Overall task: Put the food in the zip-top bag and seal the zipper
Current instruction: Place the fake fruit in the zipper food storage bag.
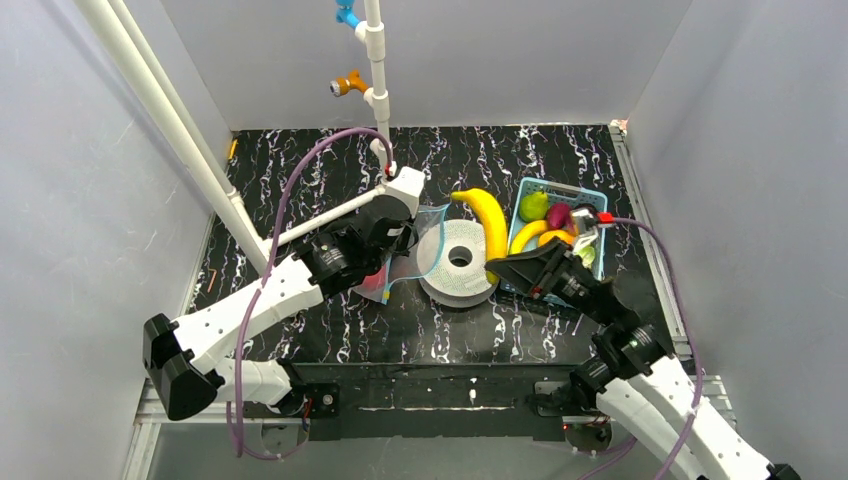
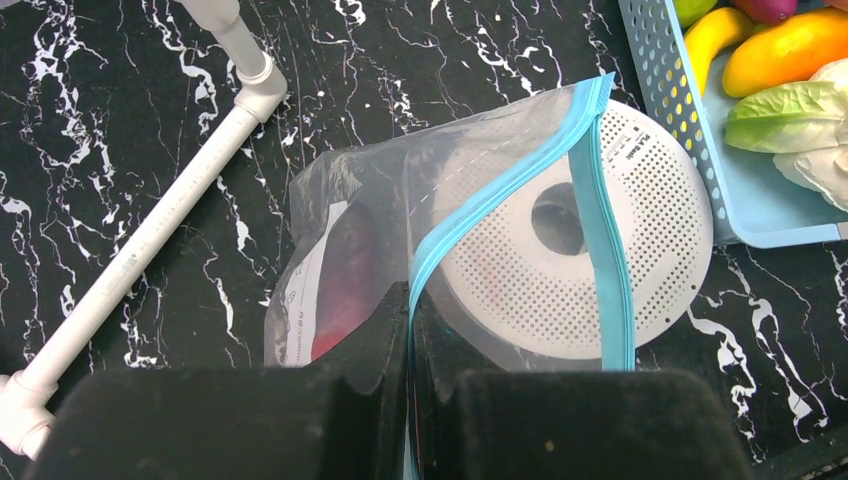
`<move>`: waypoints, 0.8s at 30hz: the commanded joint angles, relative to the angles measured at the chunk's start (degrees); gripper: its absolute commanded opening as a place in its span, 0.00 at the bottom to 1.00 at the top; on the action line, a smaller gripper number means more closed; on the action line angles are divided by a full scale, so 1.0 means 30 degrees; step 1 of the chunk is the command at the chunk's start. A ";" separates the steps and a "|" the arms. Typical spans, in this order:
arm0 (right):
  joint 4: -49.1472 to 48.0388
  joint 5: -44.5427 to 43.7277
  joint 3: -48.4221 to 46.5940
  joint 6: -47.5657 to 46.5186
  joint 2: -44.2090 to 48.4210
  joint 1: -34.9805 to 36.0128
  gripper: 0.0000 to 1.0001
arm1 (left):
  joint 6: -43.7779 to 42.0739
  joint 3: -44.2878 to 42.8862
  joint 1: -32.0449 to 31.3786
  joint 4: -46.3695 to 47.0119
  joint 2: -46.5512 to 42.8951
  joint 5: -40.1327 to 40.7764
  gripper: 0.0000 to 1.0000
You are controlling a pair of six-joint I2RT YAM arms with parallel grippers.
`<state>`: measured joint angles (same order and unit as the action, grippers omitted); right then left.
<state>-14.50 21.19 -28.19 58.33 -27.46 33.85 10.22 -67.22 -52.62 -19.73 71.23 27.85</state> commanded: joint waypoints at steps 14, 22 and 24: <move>0.4800 -0.1470 -0.1372 0.1478 -0.2573 0.2186 0.01 | 0.0255 0.0045 -0.0038 0.0345 0.0083 0.0740 0.00; 0.1539 -0.3436 -0.2648 0.4129 -0.6459 0.3199 0.01 | 0.0442 -0.0008 -0.0038 0.0282 0.0138 0.0350 0.00; 0.1260 -0.3882 -0.3679 0.4312 -0.7565 0.3347 0.01 | 0.0387 0.0007 -0.0038 0.0281 0.0141 0.0454 0.00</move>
<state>-3.54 13.66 -32.05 67.83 -46.01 43.08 10.74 -67.18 -52.62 -19.46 72.44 28.07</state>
